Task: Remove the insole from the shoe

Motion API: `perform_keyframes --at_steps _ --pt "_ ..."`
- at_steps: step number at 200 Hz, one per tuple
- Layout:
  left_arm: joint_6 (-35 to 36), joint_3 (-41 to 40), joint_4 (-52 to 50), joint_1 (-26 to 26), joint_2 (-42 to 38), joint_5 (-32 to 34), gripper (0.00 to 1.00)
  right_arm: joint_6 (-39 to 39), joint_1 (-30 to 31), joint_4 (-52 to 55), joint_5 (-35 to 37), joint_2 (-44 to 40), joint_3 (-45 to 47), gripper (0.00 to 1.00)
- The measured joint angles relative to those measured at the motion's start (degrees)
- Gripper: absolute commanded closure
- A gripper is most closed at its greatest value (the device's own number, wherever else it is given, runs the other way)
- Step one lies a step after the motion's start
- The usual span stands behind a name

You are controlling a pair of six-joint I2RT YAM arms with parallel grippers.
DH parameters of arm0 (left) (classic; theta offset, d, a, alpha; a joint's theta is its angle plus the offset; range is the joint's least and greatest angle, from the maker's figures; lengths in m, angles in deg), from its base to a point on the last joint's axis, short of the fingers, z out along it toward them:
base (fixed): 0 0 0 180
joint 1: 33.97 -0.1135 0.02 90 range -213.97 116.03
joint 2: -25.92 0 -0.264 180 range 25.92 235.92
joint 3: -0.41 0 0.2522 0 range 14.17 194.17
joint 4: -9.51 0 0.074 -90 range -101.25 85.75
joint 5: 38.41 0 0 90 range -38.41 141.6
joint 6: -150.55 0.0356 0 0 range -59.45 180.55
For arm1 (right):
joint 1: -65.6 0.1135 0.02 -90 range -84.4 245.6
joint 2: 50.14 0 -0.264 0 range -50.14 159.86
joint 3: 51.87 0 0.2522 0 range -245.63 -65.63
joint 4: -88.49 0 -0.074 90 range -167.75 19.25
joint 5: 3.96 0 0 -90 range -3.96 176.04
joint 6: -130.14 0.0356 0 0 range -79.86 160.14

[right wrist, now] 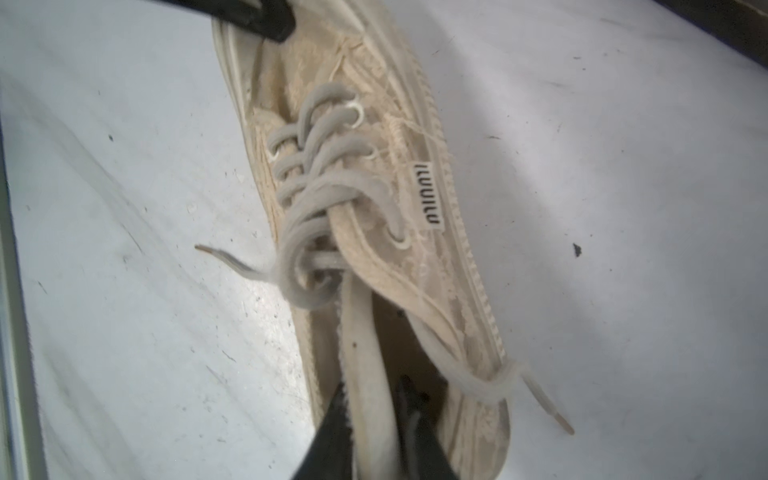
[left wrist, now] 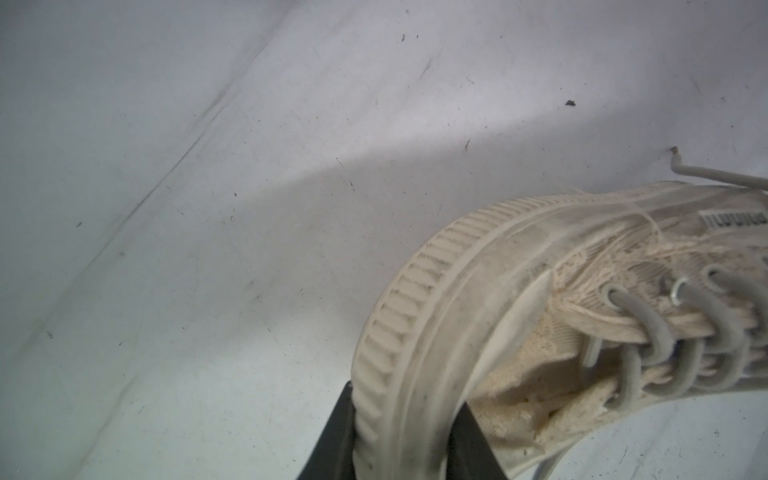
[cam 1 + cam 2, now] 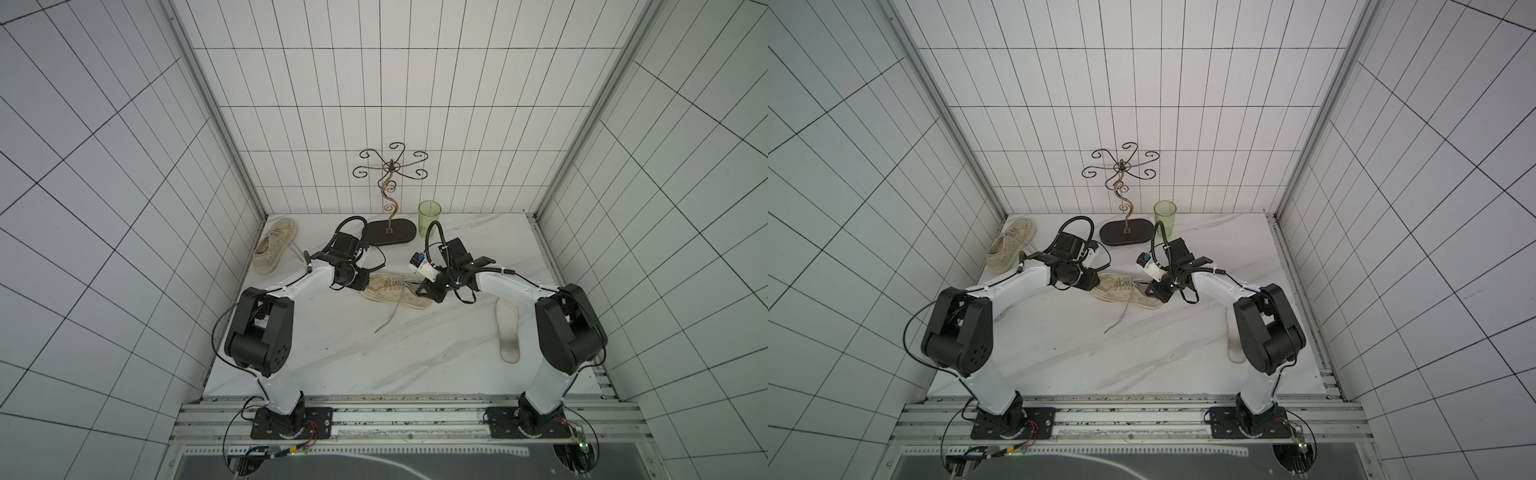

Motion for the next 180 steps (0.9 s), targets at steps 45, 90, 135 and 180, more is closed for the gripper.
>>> perform_keyframes --at_steps 45,90,135,180 --pt "0.04 0.24 0.04 -0.02 0.02 -0.20 1.00 3.39 0.15 0.94 1.16 -2.73 -0.07 1.00" --pt "-0.42 3.50 4.81 0.26 0.22 -7.63 1.00 11.56 -4.90 3.13 -0.28 -14.78 0.59 1.00" --pt "-0.39 4.79 5.09 -2.64 1.88 -2.95 1.00 18.38 -14.64 6.19 -7.93 -27.98 7.34 1.00" --pt "-1.16 4.39 1.16 -8.04 5.66 3.04 1.00 25.29 -17.92 7.08 -13.92 -37.40 11.04 1.00"
